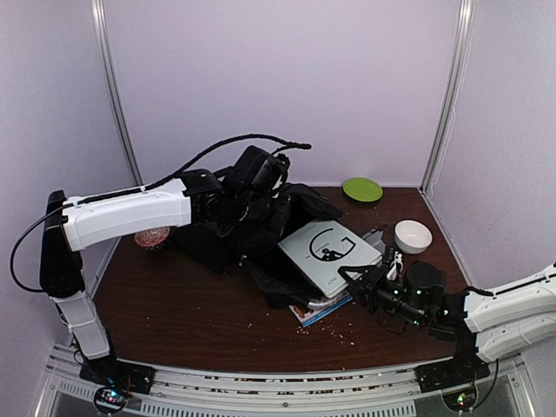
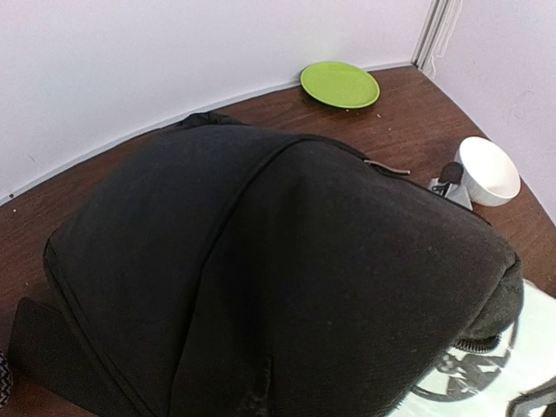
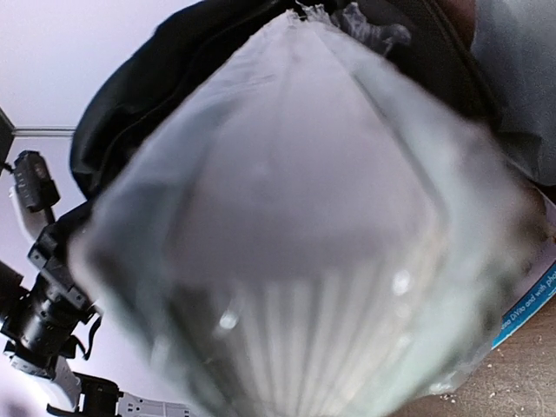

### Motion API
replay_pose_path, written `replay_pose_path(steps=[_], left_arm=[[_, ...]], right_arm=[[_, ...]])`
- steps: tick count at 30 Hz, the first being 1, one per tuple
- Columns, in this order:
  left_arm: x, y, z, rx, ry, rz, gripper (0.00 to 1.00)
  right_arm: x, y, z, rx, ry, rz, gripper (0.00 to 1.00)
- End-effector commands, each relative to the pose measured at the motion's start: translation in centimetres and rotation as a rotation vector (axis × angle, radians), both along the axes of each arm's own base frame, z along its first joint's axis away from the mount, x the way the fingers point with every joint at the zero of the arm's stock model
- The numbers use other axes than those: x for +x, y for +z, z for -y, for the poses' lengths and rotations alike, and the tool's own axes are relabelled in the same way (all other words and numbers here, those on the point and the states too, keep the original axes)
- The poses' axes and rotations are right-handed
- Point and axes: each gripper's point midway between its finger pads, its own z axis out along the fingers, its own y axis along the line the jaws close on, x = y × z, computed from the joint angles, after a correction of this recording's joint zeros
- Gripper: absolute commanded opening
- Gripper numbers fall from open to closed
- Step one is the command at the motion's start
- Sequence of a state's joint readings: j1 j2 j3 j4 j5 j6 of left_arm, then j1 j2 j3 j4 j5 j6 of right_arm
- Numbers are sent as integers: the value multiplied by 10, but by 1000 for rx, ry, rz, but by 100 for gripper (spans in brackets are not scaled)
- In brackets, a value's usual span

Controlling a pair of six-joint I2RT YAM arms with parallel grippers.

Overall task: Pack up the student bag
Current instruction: Place the book in the student bag.

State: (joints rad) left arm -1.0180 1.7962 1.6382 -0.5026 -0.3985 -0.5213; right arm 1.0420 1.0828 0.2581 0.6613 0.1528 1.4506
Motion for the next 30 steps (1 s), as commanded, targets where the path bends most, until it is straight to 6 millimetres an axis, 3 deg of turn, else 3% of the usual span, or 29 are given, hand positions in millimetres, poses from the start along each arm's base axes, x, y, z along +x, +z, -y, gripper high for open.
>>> replay_pose_path(steps=[1, 5, 9, 15, 26, 30], left_arm=[[-11, 86, 15, -301, 1, 126, 0], [-18, 89, 14, -312, -7, 130, 0], [-20, 90, 0, -257, 38, 167, 0], [-24, 86, -11, -221, 36, 172, 0], [-40, 88, 12, -221, -111, 144, 0], [-52, 99, 12, -155, -122, 190, 0]], right_arm=[[19, 54, -9, 165, -73, 64, 0], [33, 54, -22, 175, -75, 72, 0], [46, 48, -32, 191, -68, 64, 0], [54, 37, -48, 195, -37, 37, 0], [61, 11, -57, 139, -12, -28, 0], [64, 10, -77, 204, 48, -35, 0]])
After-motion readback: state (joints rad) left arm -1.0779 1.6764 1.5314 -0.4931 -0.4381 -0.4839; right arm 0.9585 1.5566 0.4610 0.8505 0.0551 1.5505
